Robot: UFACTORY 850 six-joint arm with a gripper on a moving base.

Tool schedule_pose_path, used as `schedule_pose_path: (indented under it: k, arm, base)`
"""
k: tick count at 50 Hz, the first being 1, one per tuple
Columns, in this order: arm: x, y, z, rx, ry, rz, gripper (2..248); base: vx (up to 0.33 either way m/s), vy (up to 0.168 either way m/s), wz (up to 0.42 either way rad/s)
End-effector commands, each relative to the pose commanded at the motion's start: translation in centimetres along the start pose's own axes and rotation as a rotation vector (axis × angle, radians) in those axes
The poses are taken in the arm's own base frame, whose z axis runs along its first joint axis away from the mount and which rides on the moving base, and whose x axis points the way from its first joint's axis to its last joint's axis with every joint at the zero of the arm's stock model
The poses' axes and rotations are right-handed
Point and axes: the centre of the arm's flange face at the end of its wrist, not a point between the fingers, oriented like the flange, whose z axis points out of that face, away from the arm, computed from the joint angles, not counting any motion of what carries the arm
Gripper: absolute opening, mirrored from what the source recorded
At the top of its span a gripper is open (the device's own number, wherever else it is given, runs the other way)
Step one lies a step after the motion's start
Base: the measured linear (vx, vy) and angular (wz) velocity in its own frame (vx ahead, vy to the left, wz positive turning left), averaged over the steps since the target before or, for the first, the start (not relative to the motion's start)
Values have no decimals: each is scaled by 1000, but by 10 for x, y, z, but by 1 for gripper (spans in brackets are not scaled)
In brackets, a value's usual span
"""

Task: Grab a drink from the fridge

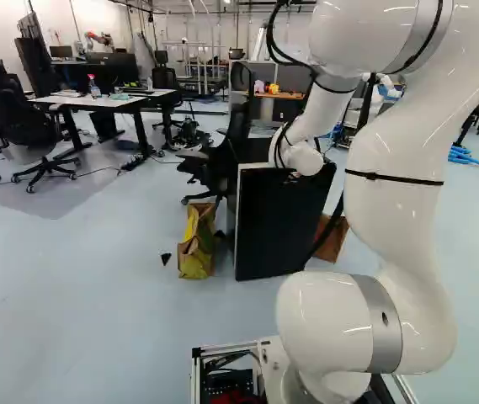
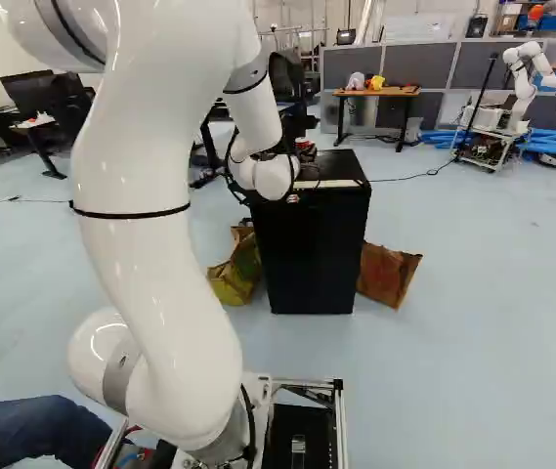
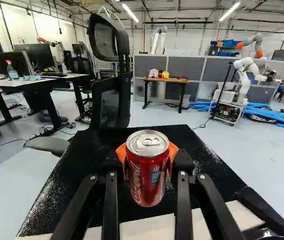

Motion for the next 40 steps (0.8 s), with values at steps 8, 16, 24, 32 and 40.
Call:
schedule_pose_path:
  k: [8,16,24,32,40]
  arm:
    - [1,-8,-17,9,-14,2,100]
    - [0,-17,-36,20,-31,3,100]
    - [-1,-26,-60,33,-50,5,100]
    - [-4,-35,-85,47,-72,6,100]
    - [-9,-44,-114,62,-95,8,100]
  base:
    - [0,0,0]
    - [0,0,0]
    - [0,0,0]
    - [0,0,0]
    - [0,0,0]
